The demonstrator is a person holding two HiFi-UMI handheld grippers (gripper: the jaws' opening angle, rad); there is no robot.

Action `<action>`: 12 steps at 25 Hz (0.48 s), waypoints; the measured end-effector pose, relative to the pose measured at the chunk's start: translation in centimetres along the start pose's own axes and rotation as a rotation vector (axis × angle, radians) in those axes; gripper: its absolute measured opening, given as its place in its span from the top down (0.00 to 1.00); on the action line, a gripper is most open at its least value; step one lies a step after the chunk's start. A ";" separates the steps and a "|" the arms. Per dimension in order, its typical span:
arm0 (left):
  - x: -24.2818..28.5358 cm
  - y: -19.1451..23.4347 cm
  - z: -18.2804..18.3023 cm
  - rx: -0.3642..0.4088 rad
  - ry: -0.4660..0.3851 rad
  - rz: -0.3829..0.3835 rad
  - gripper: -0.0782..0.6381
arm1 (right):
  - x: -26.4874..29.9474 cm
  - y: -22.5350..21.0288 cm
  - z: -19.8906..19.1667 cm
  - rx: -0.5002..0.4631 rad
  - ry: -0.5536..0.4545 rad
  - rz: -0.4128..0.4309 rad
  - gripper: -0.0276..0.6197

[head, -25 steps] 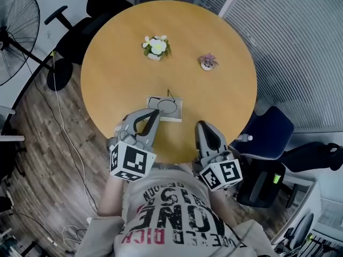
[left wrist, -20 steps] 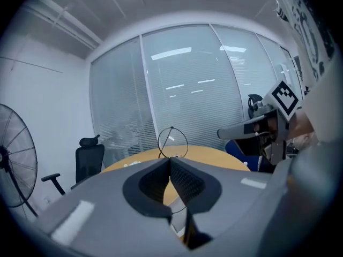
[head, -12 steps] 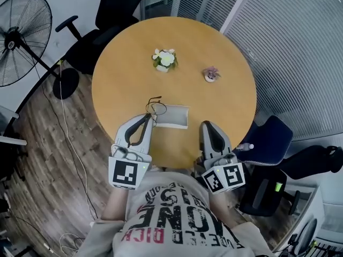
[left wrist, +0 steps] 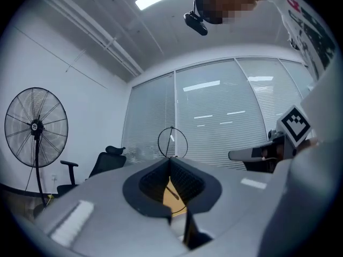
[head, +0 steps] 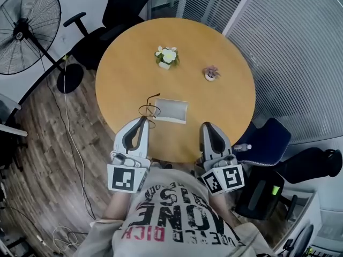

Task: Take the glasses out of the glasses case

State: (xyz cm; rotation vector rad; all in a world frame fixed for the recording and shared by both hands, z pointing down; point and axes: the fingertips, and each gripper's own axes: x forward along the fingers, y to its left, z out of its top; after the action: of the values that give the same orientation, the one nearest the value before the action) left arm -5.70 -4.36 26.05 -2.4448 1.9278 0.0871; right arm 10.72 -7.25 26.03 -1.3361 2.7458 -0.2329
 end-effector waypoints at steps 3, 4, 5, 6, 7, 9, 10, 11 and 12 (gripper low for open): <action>-0.9 -1.0 -0.2 -0.008 -0.018 0.010 0.87 | -1.3 -0.1 0.0 -0.009 -0.008 0.002 0.92; -1.1 -1.3 -0.3 -0.013 -0.019 0.014 0.87 | -1.7 -0.1 0.0 -0.012 -0.010 0.001 0.92; -1.3 -1.6 -0.4 -0.016 -0.020 0.016 0.87 | -2.1 -0.2 -0.1 -0.013 -0.013 0.000 0.92; -1.4 -1.9 -0.6 -0.016 -0.020 0.018 0.87 | -2.4 -0.3 -0.1 -0.012 -0.016 -0.002 0.92; -1.5 -2.1 -0.6 -0.015 -0.019 0.019 0.87 | -2.6 -0.4 -0.2 -0.011 -0.017 -0.003 0.92; -1.7 -2.5 -0.8 -0.011 -0.017 0.017 0.87 | -3.0 -0.5 -0.4 -0.011 -0.015 -0.006 0.92; -1.7 -2.6 -0.9 -0.008 -0.019 0.016 0.87 | -3.1 -0.5 -0.5 -0.011 -0.012 -0.006 0.92; -1.7 -2.6 -0.9 -0.006 -0.024 0.016 0.87 | -3.1 -0.5 -0.6 -0.011 -0.010 -0.007 0.92; -1.7 -2.6 -0.8 -0.004 -0.030 0.016 0.87 | -3.0 -0.5 -0.7 -0.010 -0.008 -0.008 0.92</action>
State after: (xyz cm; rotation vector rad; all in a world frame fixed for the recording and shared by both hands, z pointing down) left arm -3.54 -2.19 26.89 -2.4163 1.9367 0.1275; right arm 12.88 -5.18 26.78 -1.3475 2.7398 -0.2141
